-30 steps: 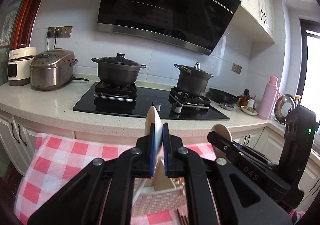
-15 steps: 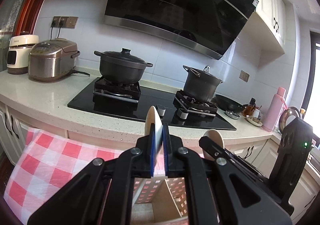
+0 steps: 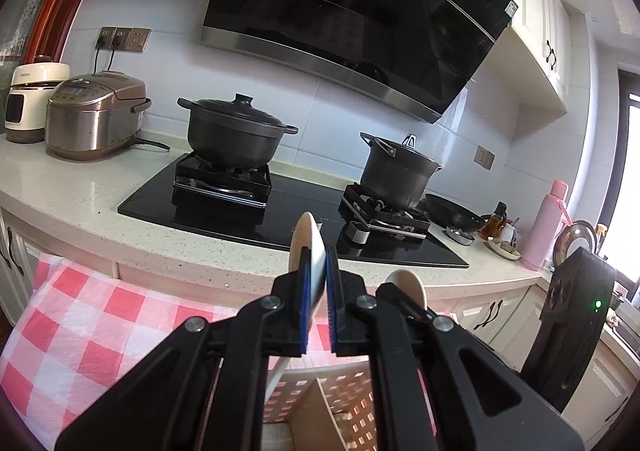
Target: Organize utensils
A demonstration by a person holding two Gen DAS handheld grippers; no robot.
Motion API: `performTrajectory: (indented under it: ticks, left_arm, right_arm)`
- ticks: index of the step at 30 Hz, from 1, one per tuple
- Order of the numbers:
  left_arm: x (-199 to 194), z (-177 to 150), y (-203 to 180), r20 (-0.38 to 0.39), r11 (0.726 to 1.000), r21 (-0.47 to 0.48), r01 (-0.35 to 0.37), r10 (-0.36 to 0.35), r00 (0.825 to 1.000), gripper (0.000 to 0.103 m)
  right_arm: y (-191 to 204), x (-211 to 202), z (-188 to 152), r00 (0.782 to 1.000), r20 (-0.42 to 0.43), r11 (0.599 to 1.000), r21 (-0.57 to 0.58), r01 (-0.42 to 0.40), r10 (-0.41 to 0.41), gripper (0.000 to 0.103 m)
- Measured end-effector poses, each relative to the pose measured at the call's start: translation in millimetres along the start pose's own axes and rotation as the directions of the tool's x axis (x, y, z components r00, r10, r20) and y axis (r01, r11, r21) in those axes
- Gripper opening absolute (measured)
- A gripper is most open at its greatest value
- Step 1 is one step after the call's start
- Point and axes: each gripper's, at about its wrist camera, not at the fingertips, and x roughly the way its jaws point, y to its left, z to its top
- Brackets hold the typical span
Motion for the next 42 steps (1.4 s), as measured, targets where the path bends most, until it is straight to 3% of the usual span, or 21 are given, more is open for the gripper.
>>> performTrajectory:
  ticks: [10,29,42]
  left_arm:
    - [6,-5,4,0.003,1.000,-0.003,-0.025,0.025,1.000,0.007]
    - [-1,-4,13,0.017,1.000,-0.020,0.010,-0.009,1.000,0.007]
    - [-14,-4,23,0.027,0.999,-0.021,-0.027,0.028,0.999,0.007]
  right_arm:
    - [-2,8,3,1.000,-0.026,1.000,-0.012,0.008,-0.008,0.015]
    - [9,15,0,0.998,-0.030,0.997,-0.046,0.060,-0.061,0.016]
    - [5,13,-3,0.998,-0.006,0.998,-0.029,0.054,-0.055,0.016]
